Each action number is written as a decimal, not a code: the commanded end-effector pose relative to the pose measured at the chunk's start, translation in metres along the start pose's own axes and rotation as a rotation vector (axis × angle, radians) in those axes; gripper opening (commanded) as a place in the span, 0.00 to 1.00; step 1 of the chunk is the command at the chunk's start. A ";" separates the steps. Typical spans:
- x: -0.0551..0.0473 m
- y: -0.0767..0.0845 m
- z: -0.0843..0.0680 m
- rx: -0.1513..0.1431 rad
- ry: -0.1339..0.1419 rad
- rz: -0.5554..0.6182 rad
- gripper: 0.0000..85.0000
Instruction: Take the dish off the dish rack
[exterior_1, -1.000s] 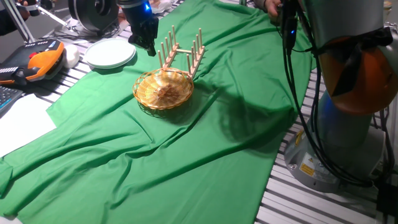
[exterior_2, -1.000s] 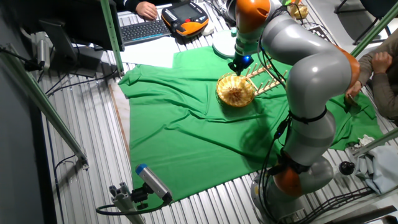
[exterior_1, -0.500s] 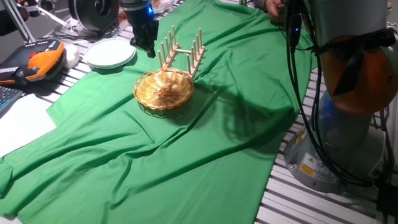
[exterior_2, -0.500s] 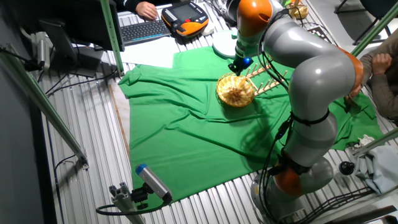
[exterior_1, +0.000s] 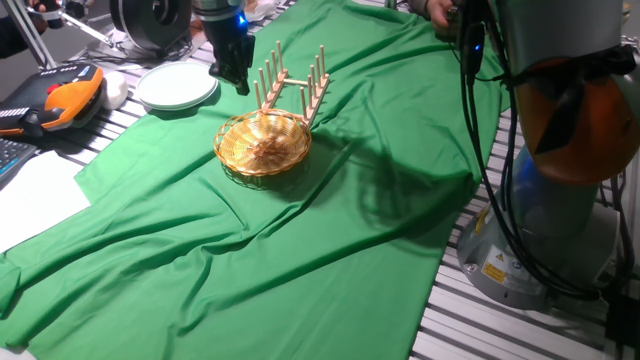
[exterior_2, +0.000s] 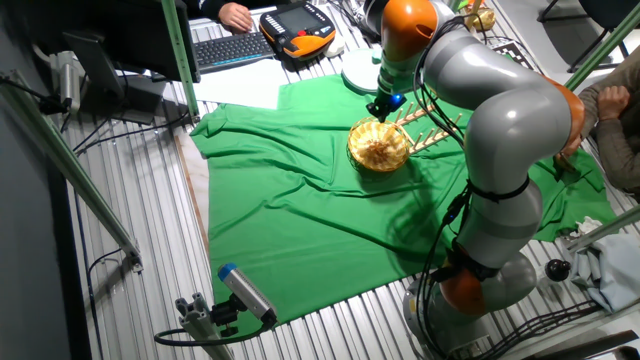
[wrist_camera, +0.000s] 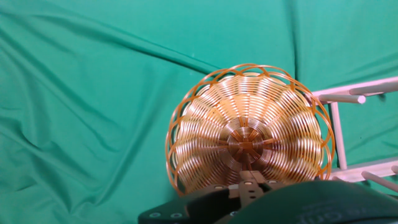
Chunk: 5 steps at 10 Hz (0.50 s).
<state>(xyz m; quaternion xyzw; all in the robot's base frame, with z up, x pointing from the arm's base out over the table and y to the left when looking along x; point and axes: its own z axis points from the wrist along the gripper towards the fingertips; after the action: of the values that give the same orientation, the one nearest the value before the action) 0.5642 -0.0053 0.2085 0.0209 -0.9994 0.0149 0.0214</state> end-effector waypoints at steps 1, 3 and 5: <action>0.000 0.000 0.000 0.000 0.000 0.002 0.00; 0.000 0.000 -0.001 0.003 0.000 0.010 0.00; 0.001 0.000 -0.001 0.000 0.006 0.011 0.00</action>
<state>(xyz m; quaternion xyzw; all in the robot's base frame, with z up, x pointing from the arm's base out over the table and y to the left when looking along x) 0.5632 -0.0047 0.2093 0.0153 -0.9995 0.0151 0.0245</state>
